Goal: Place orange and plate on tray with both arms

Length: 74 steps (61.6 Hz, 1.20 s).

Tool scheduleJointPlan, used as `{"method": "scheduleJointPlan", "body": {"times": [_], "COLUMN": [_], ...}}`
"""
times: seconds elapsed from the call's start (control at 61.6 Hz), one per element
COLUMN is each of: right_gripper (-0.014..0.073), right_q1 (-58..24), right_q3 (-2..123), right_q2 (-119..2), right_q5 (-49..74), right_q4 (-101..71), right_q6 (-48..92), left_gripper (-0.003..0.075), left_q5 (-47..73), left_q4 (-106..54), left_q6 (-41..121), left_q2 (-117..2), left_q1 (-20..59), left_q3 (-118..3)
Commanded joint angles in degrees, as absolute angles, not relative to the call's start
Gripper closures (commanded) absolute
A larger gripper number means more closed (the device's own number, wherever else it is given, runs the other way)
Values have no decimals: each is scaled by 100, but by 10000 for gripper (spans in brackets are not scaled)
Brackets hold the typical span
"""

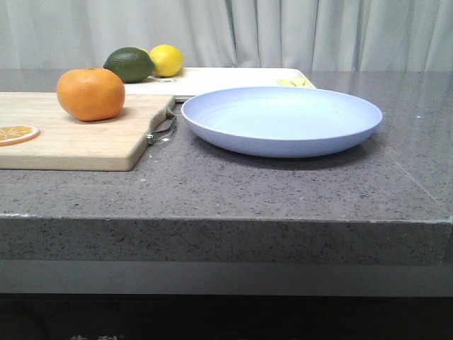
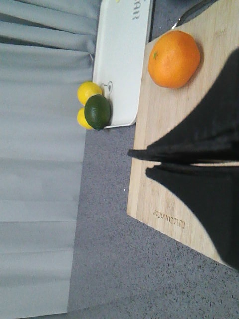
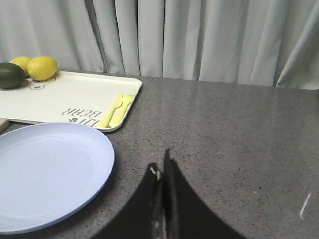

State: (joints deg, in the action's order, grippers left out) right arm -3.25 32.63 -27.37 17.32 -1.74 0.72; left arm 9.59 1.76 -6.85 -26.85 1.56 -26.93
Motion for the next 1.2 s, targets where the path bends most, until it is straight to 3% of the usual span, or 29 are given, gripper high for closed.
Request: {"method": "scheduleJointPlan", "body": {"times": [0.0, 0.292, 0.39, 0.487, 0.666, 0.747, 1.186], "right_gripper": [655, 649, 585, 436, 30, -71, -48], "right_q1": [-290, -290, -290, -290, -290, -290, -290], "right_q3": [3646, 3686, 3686, 3686, 3686, 3686, 3686], "right_q2": [-3193, -3409, -3409, -3409, -3409, -3409, -3409], "right_q5": [1258, 1149, 1154, 1154, 1154, 1154, 1219], "right_q4": [-186, -186, -186, -186, -186, -186, -186], "right_q6": [107, 107, 107, 107, 107, 107, 107], "left_gripper": [738, 737, 688, 542, 115, 19, 104], "left_q5": [478, 308, 283, 237, 224, 224, 0], "left_q4": [266, 266, 266, 266, 266, 266, 197], "left_q6": [-676, -676, -676, -676, -676, -676, -687], "left_q2": [-3135, -3475, -3475, -3475, -3475, -3475, -3477], "left_q1": [135, 135, 135, 135, 135, 135, 135], "left_q3": [-3084, -3113, -3113, -3113, -3113, -3113, -3113]}}
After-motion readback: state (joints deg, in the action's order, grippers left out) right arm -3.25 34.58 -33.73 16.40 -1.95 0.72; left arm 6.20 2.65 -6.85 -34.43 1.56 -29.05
